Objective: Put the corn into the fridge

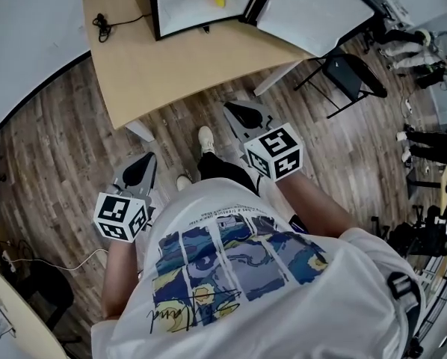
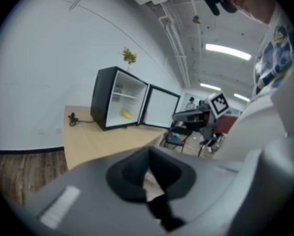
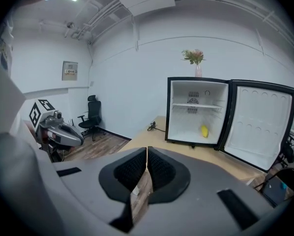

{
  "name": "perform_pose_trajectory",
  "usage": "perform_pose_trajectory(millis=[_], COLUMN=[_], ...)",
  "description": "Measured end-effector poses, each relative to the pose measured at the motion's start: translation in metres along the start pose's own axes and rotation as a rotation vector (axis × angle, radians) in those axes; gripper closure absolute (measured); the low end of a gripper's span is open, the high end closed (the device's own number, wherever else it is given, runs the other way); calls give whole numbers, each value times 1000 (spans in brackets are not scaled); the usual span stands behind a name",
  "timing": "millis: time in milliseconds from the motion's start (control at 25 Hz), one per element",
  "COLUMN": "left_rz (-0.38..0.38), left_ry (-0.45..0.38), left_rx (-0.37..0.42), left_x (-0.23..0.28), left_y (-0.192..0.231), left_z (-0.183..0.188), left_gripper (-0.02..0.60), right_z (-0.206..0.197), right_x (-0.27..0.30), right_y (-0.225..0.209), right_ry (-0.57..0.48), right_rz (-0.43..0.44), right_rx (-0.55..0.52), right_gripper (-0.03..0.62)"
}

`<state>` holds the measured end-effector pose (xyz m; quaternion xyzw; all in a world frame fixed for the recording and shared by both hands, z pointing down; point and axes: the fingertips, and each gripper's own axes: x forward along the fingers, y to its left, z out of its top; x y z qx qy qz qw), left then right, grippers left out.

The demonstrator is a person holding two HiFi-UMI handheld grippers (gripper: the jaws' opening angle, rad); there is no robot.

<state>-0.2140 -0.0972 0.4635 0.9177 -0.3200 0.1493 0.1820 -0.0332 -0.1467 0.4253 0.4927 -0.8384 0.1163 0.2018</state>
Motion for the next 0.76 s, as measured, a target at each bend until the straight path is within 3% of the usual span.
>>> perform_pose_trajectory(millis=[440,760], left_rz=[-23,-59], left_ry=[43,53], left_rx=[-12,-10], left_x=[49,157], left_y=[-14,-60], left_z=[7,48], left_gripper=[572,572], right_z=[-14,-36], right_x=[-12,-43], right_y=[-37,-121], right_ry=[23,35], right_rz=[13,13], right_rx=[21,4], right_gripper=[582,582])
